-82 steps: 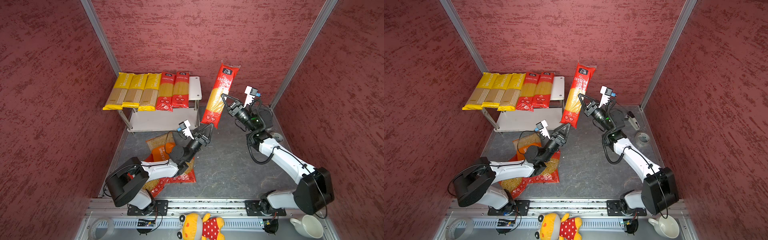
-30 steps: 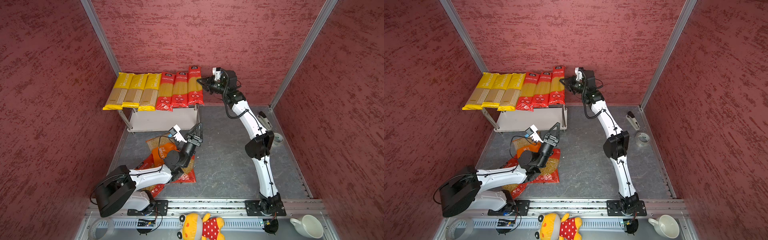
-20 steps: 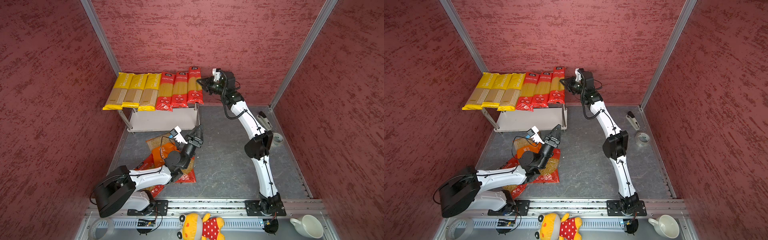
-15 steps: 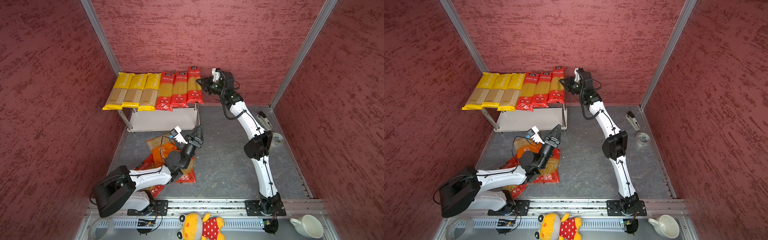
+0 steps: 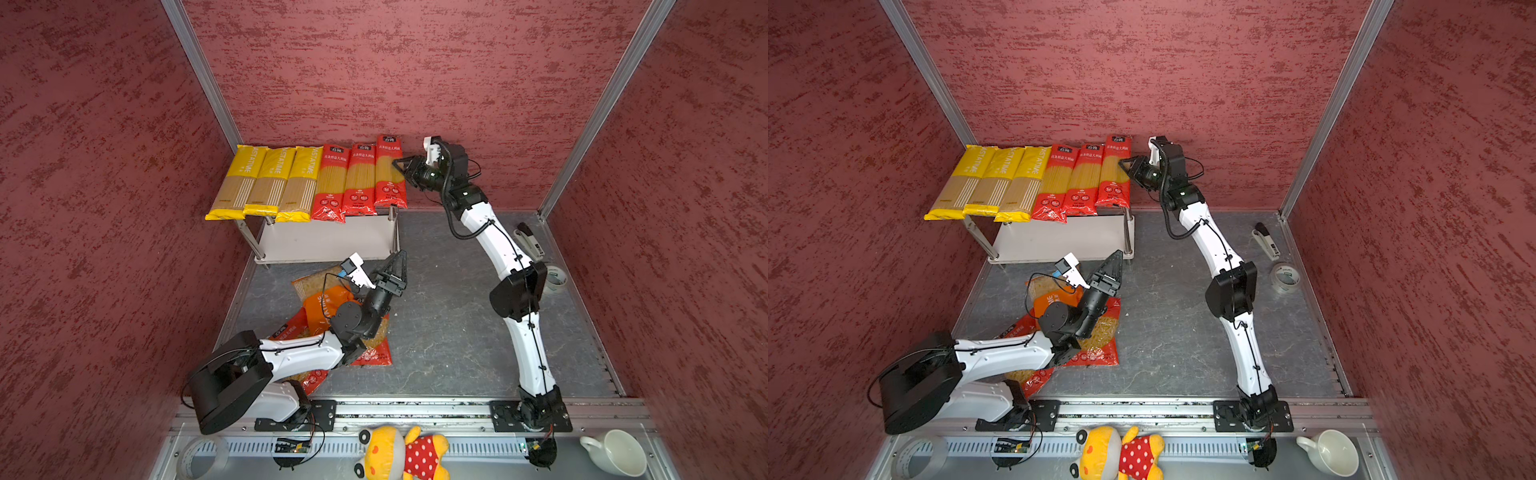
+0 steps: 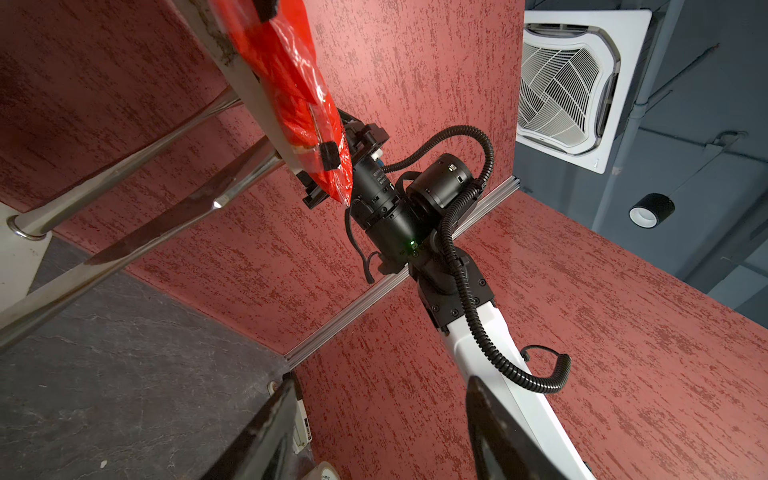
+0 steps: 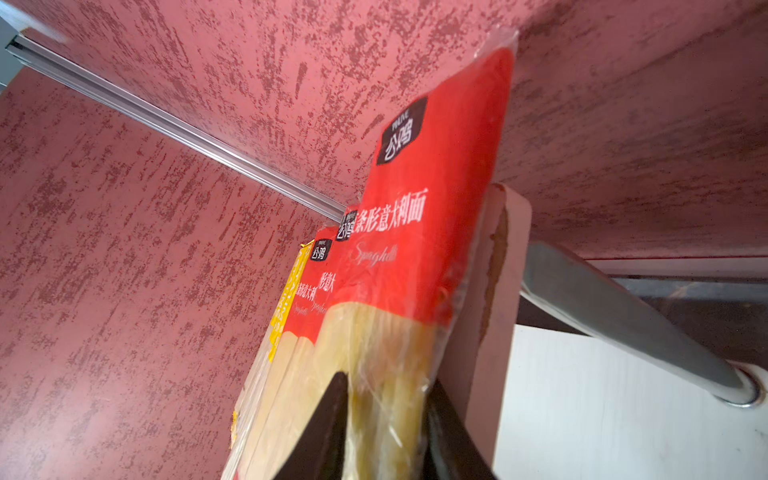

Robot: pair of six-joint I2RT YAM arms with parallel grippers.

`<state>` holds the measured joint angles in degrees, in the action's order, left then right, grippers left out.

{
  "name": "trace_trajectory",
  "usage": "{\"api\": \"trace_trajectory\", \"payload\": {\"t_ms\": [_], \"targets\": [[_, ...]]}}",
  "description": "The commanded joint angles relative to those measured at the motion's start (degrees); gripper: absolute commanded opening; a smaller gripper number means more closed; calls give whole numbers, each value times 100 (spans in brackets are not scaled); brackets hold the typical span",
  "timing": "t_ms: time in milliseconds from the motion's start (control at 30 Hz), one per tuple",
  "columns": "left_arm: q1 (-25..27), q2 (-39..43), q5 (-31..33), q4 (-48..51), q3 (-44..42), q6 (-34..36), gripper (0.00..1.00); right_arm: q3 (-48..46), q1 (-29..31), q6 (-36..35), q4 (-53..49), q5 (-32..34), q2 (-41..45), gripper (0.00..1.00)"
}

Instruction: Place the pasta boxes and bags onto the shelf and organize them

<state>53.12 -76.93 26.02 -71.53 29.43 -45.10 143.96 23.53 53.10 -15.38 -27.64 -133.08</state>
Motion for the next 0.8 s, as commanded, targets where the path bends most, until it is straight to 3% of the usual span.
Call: {"api": "trace_trajectory", "payload": {"t_ms": [0, 233, 333, 500, 767], "targets": [[36, -55, 17, 5, -45, 158, 64, -246, 16, -218, -199, -192, 433, 38], [40, -90, -19, -2, -51, 200, 64, -551, -4, -414, -369, -276, 721, 42], [37, -86, -13, -10, -60, 243, 65, -720, 3, -465, -438, -303, 789, 38], [36, -57, -41, 5, -34, 306, 65, -928, 85, -428, -265, -302, 824, 23], [35, -8, -41, 50, -34, 361, 65, -394, 247, -458, -560, -336, 416, 17]]}}
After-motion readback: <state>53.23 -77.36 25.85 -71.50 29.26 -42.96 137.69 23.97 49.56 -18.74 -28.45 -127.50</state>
